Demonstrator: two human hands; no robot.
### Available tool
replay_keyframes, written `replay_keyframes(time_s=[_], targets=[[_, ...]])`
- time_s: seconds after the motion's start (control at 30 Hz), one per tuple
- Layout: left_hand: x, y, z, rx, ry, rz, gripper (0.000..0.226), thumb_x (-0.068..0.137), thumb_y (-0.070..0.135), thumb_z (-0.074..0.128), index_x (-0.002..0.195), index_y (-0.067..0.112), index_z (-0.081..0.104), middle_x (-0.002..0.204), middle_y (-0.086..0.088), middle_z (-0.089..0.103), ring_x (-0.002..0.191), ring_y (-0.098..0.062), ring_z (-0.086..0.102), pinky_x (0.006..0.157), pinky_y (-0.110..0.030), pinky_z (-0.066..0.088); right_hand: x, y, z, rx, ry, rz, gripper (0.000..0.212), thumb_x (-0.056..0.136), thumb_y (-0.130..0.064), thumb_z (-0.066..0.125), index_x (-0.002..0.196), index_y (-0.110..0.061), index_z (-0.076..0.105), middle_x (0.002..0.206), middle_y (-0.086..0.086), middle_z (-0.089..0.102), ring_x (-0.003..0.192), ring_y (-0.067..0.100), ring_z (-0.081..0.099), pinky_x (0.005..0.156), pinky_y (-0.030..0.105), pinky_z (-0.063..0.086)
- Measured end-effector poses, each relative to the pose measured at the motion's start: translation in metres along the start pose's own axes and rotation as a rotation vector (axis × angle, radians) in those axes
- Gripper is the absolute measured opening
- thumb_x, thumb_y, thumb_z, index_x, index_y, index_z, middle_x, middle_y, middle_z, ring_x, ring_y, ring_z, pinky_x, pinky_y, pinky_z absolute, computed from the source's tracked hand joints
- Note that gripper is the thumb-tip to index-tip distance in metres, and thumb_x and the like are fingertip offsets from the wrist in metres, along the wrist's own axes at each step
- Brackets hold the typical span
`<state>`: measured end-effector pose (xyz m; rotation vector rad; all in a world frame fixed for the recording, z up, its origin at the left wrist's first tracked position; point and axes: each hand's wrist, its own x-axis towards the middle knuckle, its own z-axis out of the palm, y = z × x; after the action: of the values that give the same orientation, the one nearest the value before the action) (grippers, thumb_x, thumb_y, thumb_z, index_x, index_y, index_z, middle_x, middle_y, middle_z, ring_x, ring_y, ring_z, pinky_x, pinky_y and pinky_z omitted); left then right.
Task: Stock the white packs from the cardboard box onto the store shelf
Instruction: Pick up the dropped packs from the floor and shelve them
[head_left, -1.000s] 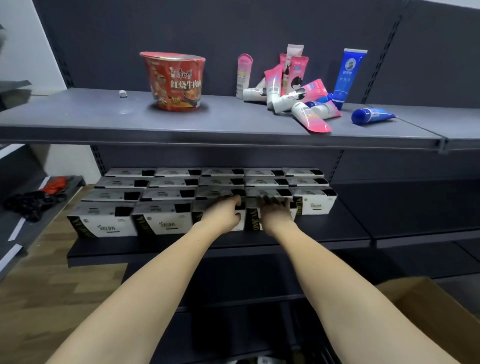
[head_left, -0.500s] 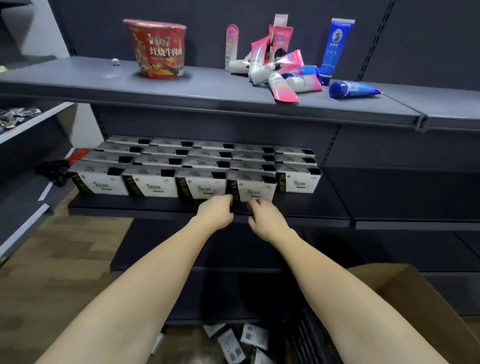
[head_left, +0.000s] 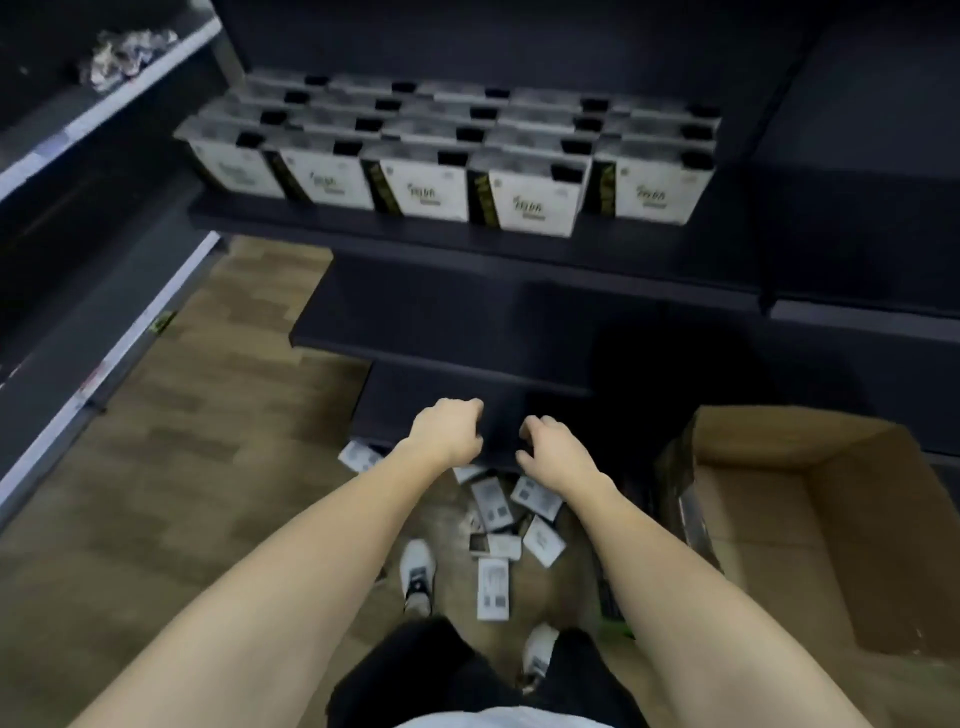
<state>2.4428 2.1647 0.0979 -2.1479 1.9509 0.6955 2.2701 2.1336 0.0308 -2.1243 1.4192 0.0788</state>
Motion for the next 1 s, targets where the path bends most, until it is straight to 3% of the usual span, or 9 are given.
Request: replay_keyframes(time_s=[0.2,0.33,0.6,0.77,1.0], targets=[[-0.019,0.002,0.082,-0.034,-0.103,-0.055,0.031,0.094,0.024,0.053,0.123,0.014,0.053,0.121,-0.009,0.061,0.113,-0.031,0.053,0.082,-0.039,0.046,-0.023,0.027,0.079,0.065,-0.153,0.097,0.034,0.095,-0.027,0.055,0.126,-0.013,0.052,0.123,0.011,0.054,0.113,0.032,0.052,0.089,0.040,0.049],[-0.012,-0.003,0.134,-0.038,-0.193,-0.067,0.029,0.094,0.022,0.051,0.122,0.013,0.053,0.122,-0.010,0.060,0.113,-0.032,0.053,0.079,-0.037,0.045,-0.030,0.041,0.127,0.108,-0.202,0.183,0.037,0.094,-0.032,0.057,0.126,-0.014,0.052,0.124,0.012,0.056,0.115,0.032,0.053,0.090,0.039,0.048],[0.039,-0.036,0.255,-0.067,-0.386,-0.087,0.041,0.091,0.022,0.053,0.131,0.012,0.054,0.127,-0.017,0.060,0.119,-0.034,0.054,0.090,-0.040,0.050,-0.012,0.082,0.248,0.253,-0.292,0.441,0.049,0.092,-0.031,0.061,0.135,-0.011,0.047,0.131,0.014,0.051,0.125,0.035,0.047,0.099,0.044,0.047],[0.077,-0.065,0.343,-0.047,-0.480,-0.090,0.034,0.092,0.020,0.052,0.125,0.014,0.056,0.127,-0.016,0.060,0.116,-0.035,0.058,0.085,-0.037,0.047,0.015,0.105,0.336,0.381,-0.270,0.643,0.044,0.088,-0.031,0.064,0.123,-0.008,0.050,0.123,0.017,0.055,0.116,0.037,0.054,0.097,0.043,0.046],[0.128,-0.107,0.459,-0.041,-0.556,-0.081,0.037,0.092,0.016,0.051,0.129,0.015,0.052,0.127,-0.014,0.058,0.116,-0.033,0.055,0.085,-0.039,0.050,0.047,0.133,0.461,0.399,-0.255,0.811,0.051,0.088,-0.034,0.066,0.131,-0.011,0.048,0.131,0.014,0.050,0.125,0.035,0.047,0.095,0.039,0.044]])
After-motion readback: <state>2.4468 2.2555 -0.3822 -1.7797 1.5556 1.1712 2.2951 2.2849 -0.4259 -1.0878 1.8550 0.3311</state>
